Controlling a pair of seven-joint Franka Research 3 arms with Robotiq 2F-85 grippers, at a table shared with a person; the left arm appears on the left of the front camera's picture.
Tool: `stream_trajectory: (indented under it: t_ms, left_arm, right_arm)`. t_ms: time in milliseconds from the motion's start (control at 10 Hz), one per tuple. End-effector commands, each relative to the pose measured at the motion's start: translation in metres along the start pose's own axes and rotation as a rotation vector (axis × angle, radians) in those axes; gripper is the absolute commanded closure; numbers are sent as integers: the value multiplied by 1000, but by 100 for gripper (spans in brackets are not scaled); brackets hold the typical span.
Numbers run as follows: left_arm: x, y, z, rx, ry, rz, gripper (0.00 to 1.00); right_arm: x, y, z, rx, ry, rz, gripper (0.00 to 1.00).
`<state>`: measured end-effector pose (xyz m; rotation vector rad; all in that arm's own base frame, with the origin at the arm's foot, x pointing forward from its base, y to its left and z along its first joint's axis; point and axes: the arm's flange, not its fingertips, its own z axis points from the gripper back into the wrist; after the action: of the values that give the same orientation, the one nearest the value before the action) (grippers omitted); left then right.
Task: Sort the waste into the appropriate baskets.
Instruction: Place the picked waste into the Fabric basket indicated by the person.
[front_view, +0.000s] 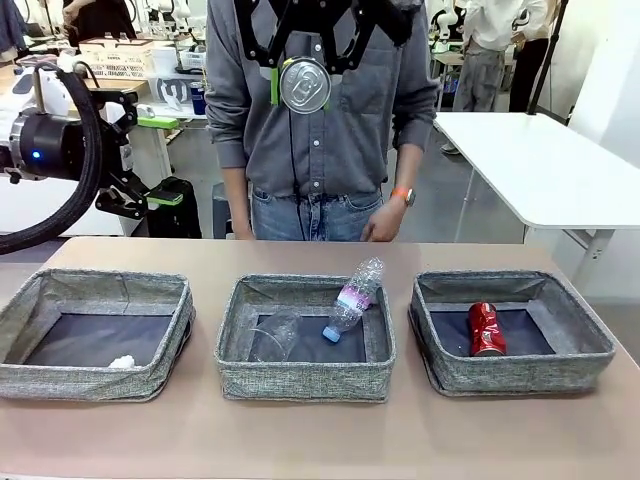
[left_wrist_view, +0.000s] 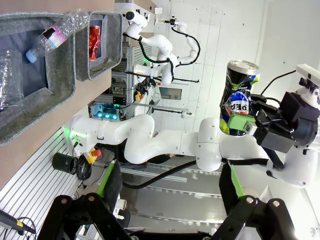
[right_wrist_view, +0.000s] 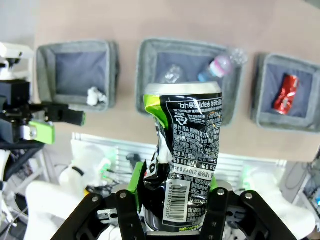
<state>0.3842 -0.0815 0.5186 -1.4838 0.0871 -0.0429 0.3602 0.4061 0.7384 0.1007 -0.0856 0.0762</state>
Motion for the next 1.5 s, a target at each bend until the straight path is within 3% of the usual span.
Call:
stream_trajectory:
  t_ms: [0,1100,1300,1400]
  left_arm:
    - [-2,-3,-2,-18,0,1,0]
    - [-2,-3,-2,-18,0,1,0]
    - [-2,-3,-2,-18,0,1,0]
    - [-2,-3,-2,-18,0,1,0]
  right_arm:
    - [-1,0,1,3,-1,0,48]
    - [0,0,0,0,0,0,48]
    - [7,-49,-38,-11,39,69,48]
    - [9,-79,-65,-91,9,19,48]
